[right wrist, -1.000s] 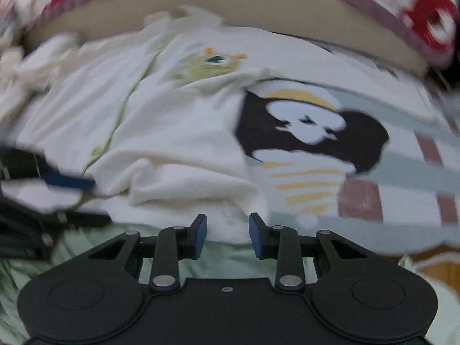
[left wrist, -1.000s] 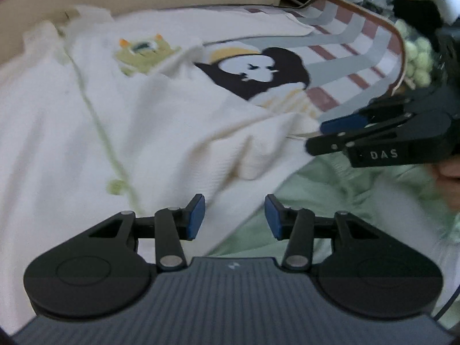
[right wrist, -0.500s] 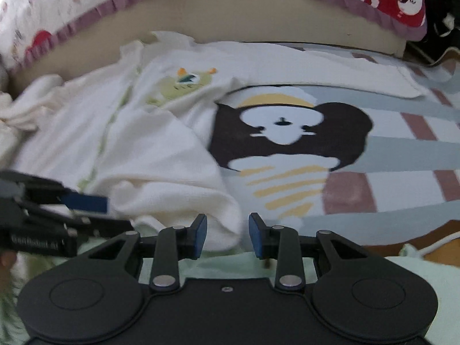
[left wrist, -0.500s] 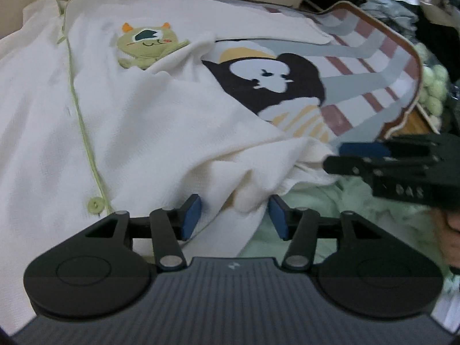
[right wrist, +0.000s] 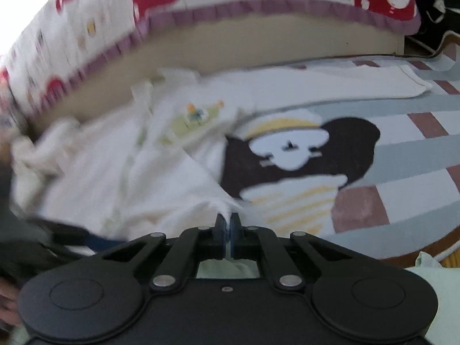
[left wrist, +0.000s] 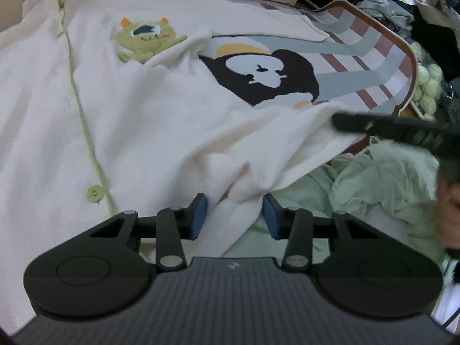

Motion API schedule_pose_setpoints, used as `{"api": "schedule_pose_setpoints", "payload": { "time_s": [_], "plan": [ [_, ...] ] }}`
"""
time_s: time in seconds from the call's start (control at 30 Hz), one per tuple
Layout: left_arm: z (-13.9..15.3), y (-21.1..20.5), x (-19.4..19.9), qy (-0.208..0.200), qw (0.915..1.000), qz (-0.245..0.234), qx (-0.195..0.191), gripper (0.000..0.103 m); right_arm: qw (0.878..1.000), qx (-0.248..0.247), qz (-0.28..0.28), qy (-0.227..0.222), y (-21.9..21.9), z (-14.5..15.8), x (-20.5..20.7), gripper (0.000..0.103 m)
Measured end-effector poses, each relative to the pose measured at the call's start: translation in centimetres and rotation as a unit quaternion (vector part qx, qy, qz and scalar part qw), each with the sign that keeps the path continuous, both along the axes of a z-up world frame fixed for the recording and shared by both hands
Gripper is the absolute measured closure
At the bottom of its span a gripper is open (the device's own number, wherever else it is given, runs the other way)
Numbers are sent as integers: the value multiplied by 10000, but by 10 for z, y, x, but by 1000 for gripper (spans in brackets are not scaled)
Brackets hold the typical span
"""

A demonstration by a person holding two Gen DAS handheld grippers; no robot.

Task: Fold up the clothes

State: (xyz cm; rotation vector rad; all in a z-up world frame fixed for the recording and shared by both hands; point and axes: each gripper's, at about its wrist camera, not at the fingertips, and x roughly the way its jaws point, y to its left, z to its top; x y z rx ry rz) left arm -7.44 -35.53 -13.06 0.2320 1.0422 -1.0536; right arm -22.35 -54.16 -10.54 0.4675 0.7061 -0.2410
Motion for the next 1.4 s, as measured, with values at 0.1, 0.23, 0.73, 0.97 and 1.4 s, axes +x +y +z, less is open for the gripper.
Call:
{"api": "schedule_pose_setpoints", "payload": {
  "time_s": [0.1, 0.23, 0.73, 0.97, 1.4],
  "plan": [
    [3, 9, -12, -284, 9995, -123, 24, 50, 9999, -99, 37, 50, 3, 8, -1, 99],
    [-13, 9, -25, -725, 9956, -257, 536, 52, 9996, -231, 87, 116, 8, 19, -3, 99],
    [2, 44, -42, -123, 9983, -98, 560, 96, 9872, -646, 169, 1448, 27, 0, -14, 100],
    [36, 34, -35, -315, 9994, 112, -102, 47, 9894, -613, 136, 1309, 28, -1, -25, 100],
    [11, -16, 16, -591, 9974, 327, 259, 95, 9929, -1070, 336, 399, 32, 15, -14, 97]
  ]
}}
